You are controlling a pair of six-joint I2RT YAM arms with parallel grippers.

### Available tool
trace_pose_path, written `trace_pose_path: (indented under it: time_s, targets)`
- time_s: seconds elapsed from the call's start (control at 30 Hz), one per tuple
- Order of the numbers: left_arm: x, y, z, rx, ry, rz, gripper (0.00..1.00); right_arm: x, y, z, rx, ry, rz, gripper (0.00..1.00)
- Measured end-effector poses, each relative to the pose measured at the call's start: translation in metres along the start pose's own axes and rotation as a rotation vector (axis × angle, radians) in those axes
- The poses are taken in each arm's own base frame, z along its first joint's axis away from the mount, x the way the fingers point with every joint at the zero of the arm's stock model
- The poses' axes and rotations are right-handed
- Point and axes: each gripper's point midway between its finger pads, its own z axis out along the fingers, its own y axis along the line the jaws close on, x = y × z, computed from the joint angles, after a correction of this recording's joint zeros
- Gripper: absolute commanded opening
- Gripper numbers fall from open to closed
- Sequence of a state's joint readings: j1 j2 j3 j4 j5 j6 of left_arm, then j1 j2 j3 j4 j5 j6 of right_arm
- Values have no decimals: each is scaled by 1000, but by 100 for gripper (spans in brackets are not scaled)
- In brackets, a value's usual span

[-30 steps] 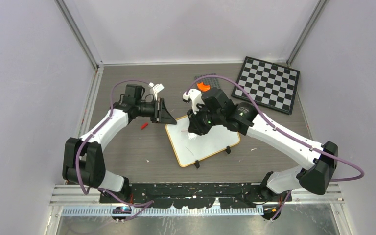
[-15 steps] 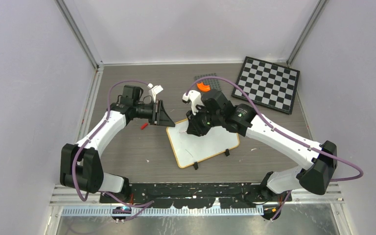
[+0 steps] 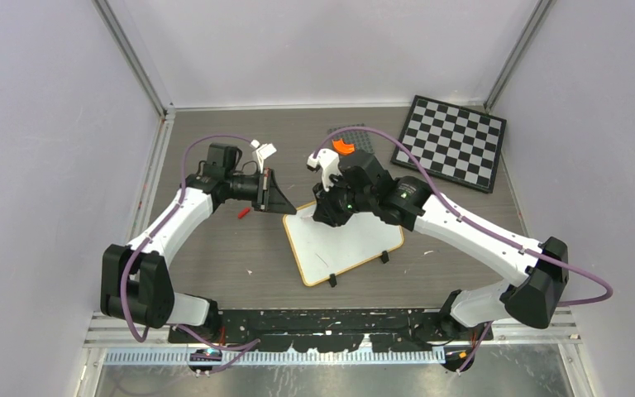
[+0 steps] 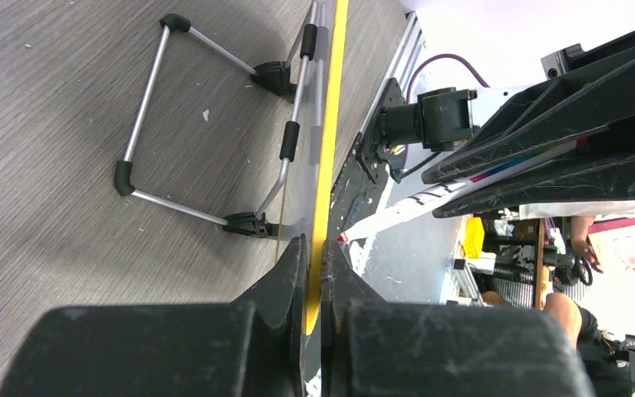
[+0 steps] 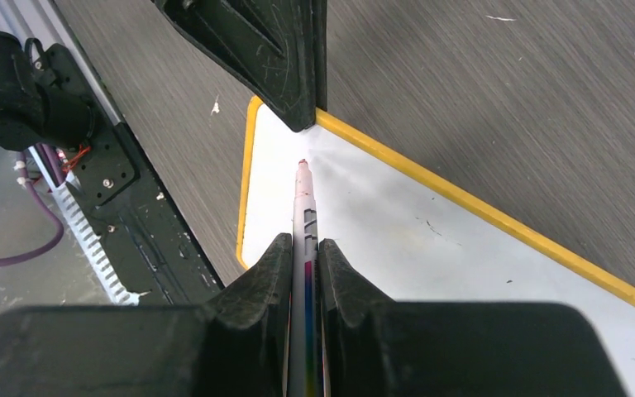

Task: Write a sentence on the whiteboard

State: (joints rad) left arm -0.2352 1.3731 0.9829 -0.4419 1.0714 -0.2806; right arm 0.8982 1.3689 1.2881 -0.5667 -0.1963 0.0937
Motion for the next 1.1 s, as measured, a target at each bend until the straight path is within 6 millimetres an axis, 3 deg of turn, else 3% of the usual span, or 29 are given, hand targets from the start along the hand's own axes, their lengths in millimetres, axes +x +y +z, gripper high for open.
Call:
trace_pose_path:
  time_s: [0.47,1.1]
  targets:
    - [0,1,0,2,-2,4,0,3,-6,13,51,11,-10,0]
    - [0,3,1,-1,-8,11,0,7,7,26,15,37,-45,0]
